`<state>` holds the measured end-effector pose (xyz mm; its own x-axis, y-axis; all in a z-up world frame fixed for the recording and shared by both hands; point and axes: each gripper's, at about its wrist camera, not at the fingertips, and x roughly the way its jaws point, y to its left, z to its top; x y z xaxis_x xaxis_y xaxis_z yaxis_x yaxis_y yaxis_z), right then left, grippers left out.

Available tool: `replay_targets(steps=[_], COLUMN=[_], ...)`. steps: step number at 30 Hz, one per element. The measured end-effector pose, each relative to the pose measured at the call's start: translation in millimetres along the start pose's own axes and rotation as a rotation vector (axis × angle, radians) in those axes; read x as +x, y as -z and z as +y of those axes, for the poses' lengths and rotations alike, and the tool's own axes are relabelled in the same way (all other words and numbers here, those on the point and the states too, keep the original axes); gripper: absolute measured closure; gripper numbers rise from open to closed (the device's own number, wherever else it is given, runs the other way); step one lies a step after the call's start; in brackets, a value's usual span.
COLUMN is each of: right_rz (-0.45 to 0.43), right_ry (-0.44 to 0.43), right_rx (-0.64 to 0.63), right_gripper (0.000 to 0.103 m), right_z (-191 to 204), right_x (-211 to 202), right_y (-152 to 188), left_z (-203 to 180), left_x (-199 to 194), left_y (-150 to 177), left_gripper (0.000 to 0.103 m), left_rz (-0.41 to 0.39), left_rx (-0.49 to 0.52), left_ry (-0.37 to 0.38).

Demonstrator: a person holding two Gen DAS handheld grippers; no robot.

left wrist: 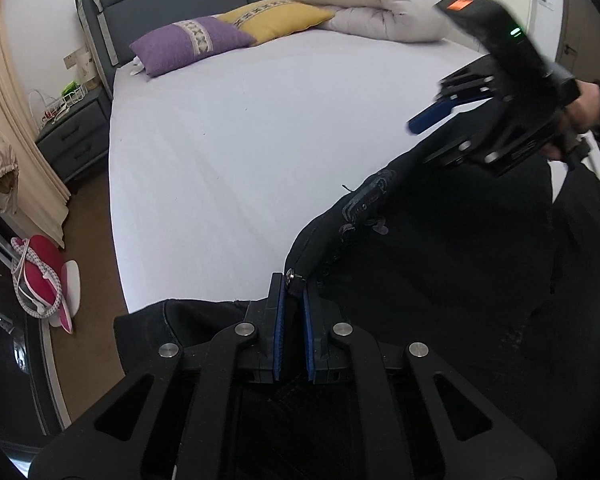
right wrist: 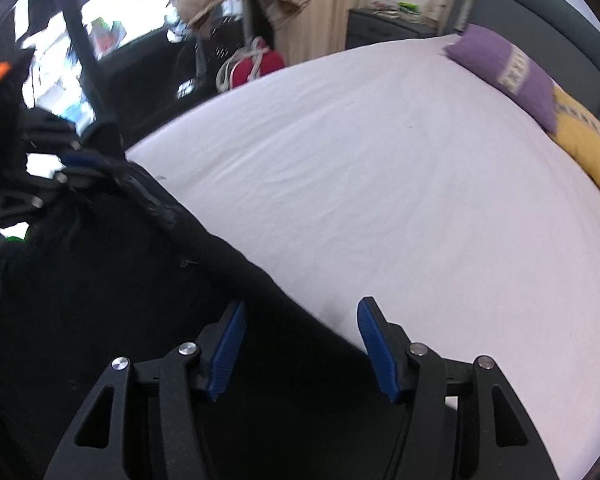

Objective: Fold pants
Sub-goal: 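Lift the jeans waistband with both grippers and flip it over onto the legs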

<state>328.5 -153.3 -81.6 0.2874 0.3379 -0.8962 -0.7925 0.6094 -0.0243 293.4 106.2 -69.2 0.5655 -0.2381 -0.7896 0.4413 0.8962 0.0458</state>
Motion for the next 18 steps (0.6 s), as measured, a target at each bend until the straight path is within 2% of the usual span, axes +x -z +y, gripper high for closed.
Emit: replay_targets(steps=[3,4,6,7,11,14,16,18], right_rz=[0.071,0.075,0.069,0.066,0.008,-0.038,-0.069,-0.091], right_ry=[-0.010,-0.023,-0.027,-0.025,-0.052,-0.085,-0.144,-0.177], right_rx=[0.011,0.022,0.030,0.042,0.171,0.274,0.336,0.342], right_gripper=[0.081,0.089,0.093,0.095,0.096,0.096,0.096,0.096], right_z=[-4,-4,0,1,4,15,32,49], right_x=[19,20,18,17,2,-8,-14,-21], right_y=[-7,-8,-8,-8,-9,-7,-1,3], left_z=[-15,-19,-24,-12,-13,-26,-36,-44], left_x=[-22,-24,-25,-14,-18,-28,-38,-49], left_y=[30,33,35,23,24,28,34,40], left_gripper=[0.096,0.096,0.096,0.096,0.096,0.096,0.096,0.096], left_rz=[-0.007,-0.008,-0.011,-0.011,-0.027,-0.038,-0.047,-0.048], left_rx=[-0.024,-0.028,-0.032,-0.040,-0.074,-0.079,-0.091,-0.106], left_ry=[0.010,0.011,0.009,0.011,0.028,0.037,0.049,0.065])
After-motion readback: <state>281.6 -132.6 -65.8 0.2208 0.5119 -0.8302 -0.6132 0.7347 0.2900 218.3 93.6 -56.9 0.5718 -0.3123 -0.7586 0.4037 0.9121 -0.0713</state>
